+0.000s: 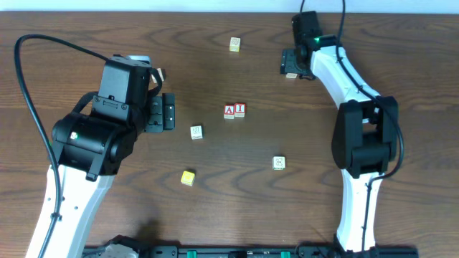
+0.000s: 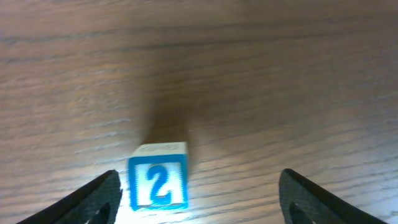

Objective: Spell out Ai2
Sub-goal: 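Lower the right gripper onto the blue 2 block and grasp it, then carry the blue 2 block with the right gripper toward the I block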

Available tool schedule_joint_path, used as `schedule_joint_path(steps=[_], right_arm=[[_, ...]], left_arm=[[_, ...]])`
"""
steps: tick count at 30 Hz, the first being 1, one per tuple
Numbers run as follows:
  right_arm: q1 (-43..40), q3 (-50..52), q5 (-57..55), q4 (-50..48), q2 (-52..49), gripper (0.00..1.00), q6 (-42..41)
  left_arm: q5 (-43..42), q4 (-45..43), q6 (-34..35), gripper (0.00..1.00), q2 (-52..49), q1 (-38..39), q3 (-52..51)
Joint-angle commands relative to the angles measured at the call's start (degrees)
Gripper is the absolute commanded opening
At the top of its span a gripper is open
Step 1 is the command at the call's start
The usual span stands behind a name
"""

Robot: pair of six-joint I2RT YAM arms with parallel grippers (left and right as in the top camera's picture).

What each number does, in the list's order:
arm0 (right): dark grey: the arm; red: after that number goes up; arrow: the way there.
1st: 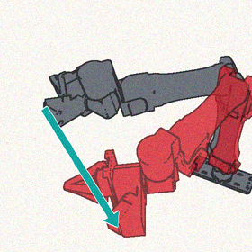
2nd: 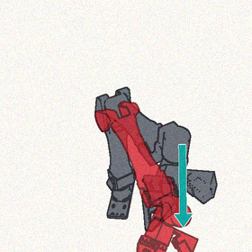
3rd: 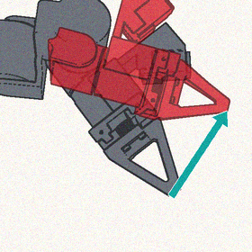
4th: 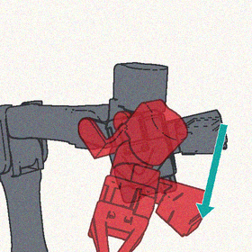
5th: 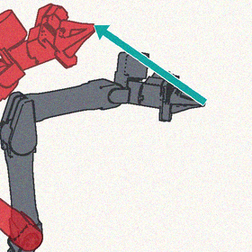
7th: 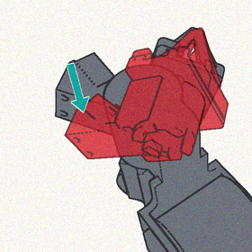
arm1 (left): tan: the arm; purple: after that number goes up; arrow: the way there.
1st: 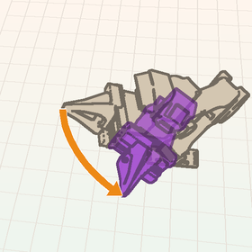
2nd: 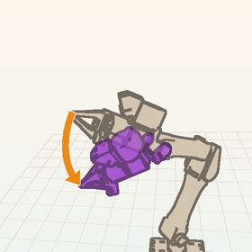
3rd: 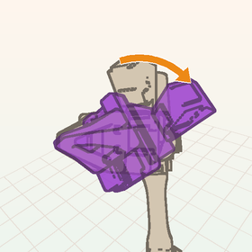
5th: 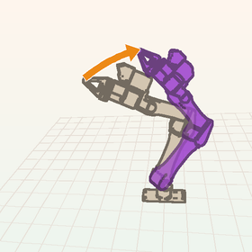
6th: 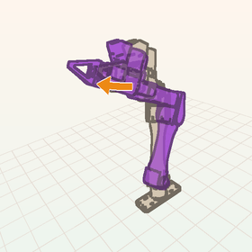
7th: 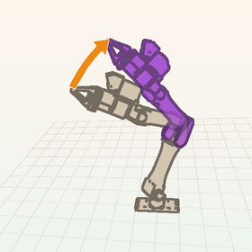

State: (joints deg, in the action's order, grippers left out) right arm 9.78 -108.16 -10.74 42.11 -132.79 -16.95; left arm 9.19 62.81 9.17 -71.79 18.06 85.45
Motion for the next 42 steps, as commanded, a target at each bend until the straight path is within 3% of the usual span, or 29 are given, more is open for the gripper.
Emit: schedule_joint_path(steps=[1,12,16,19,23,24,32,34,42], right_arm=[[-0.90,-0.57,2.34,-0.11,-1.60,0.80,-2.03],[0.00,-0.52,6.25,-0.94,-2.08,0.79,-3.76],[-0.07,-0.48,6.27,-1.03,-3.04,0.64,-3.58],[0.00,-0.48,6.27,-1.01,-4.20,0.60,-3.58],[0.04,-0.46,6.29,-0.83,-5.14,0.33,-3.61],[0.07,-0.48,6.29,-1.11,-5.14,0.31,-3.58],[0.39,-0.59,7.45,-0.61,-4.31,0.26,-3.58],[1.05,-0.61,8.48,0.44,-2.73,0.19,-3.61],[5.01,-0.59,5.55,5.66,15.08,0.23,-3.61]], left_arm=[[-0.22,0.20,0.72,0.95,-0.09,-0.04,0.28],[-0.22,0.20,0.72,0.96,-0.09,-0.04,0.26],[-0.22,0.22,0.72,0.95,-0.09,-0.04,0.26],[-0.22,0.20,0.72,0.95,-0.09,-0.04,0.26],[-0.20,0.20,0.70,0.95,-0.09,-0.04,0.26],[-0.20,0.20,0.70,0.95,-0.09,-0.04,0.26],[-0.20,0.20,0.70,0.95,-0.09,-0.04,0.26],[-0.20,0.20,0.70,0.95,-0.09,-0.04,0.26],[-0.20,1.18,0.70,0.95,-0.09,-0.04,0.26]])
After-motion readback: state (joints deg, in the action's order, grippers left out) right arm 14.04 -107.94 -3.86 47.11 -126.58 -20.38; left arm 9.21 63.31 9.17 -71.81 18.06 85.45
